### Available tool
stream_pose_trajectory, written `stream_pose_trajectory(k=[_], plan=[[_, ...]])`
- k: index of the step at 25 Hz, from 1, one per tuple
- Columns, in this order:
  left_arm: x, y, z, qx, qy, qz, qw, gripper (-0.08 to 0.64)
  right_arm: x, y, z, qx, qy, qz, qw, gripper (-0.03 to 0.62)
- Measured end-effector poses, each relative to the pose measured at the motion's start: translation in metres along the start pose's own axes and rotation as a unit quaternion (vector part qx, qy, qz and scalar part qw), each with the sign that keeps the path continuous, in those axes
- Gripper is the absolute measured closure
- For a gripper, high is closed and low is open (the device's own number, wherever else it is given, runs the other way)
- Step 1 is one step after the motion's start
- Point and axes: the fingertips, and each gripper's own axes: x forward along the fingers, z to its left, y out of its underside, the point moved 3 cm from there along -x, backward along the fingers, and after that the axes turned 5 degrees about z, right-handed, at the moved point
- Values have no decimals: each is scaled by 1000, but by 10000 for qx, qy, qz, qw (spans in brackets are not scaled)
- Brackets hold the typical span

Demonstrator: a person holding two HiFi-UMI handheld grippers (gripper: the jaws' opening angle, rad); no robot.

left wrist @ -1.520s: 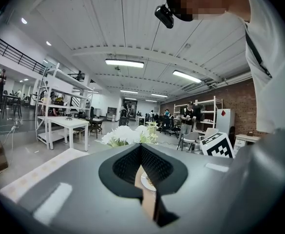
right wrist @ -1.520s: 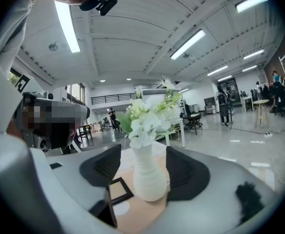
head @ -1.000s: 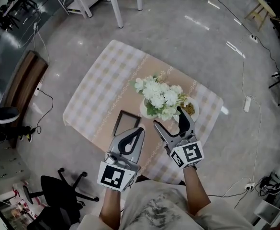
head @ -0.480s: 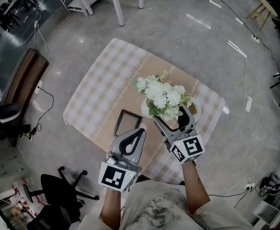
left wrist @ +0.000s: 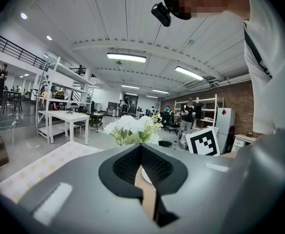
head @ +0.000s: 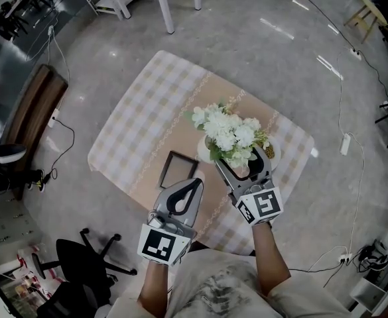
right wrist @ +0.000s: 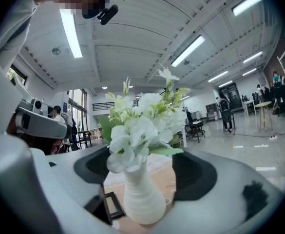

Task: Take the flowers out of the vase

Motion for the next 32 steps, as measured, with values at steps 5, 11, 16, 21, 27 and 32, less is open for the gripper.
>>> stream_pose_trajectory(k=[5,11,16,21,27,32], plan=[[8,-2,0,-16,29,19,10000,551,-5,-7,-8,-111,102,-14,9999,187],[4,2,0,-7,74,14,10000,551,-13,-4,-5,-268,308,9,9992,452],[3,4,3,-22,76,19,10000,551,-13,-5,-6,-331,380,34,9987,530],[1,6,4,-40,78,28,10000,551,-15,-6,-2,-527,376,47,9979,563],[3,7,4,-64,106,20,9999,551,-17,-11,2,-708,282,23,9971,571],[4,5,2,-59,118,-10,9999,551,-21,-21,3,-767,204,-113,9968,571]])
